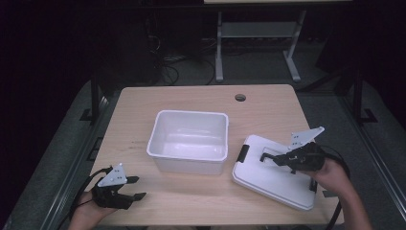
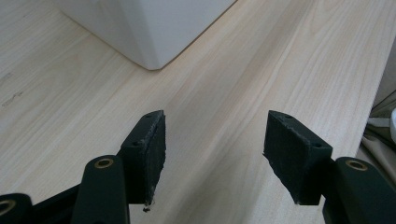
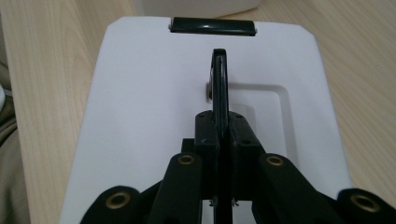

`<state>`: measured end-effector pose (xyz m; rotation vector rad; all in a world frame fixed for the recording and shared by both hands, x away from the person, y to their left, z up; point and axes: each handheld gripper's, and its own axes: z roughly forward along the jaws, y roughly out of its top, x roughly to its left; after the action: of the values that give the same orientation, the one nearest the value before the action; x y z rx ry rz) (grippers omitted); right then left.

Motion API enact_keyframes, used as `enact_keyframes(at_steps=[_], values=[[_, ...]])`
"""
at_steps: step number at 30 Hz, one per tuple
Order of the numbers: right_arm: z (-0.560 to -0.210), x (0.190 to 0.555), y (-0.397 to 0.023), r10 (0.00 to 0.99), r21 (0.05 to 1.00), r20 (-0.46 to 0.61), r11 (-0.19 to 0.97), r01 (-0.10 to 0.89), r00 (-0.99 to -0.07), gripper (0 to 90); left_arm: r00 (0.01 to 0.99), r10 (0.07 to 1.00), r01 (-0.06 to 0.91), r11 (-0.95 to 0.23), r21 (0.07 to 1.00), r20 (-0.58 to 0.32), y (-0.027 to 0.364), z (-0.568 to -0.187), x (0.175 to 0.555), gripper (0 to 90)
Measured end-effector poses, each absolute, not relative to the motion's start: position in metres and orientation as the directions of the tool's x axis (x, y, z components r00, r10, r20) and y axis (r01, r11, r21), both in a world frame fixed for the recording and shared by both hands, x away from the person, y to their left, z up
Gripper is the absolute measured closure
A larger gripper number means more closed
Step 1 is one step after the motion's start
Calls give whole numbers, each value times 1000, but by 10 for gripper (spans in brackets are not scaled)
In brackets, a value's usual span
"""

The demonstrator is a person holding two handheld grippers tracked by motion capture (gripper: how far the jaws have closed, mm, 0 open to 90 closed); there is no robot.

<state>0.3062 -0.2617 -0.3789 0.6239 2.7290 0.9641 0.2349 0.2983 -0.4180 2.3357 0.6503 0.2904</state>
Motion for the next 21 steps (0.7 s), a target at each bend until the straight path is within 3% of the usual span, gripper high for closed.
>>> enact_keyframes(at_steps=[21], values=[[-338,303,-262,420,642,-78,715,276,-904,838,848,529,374,-638,673,30,298,-417,235,372]])
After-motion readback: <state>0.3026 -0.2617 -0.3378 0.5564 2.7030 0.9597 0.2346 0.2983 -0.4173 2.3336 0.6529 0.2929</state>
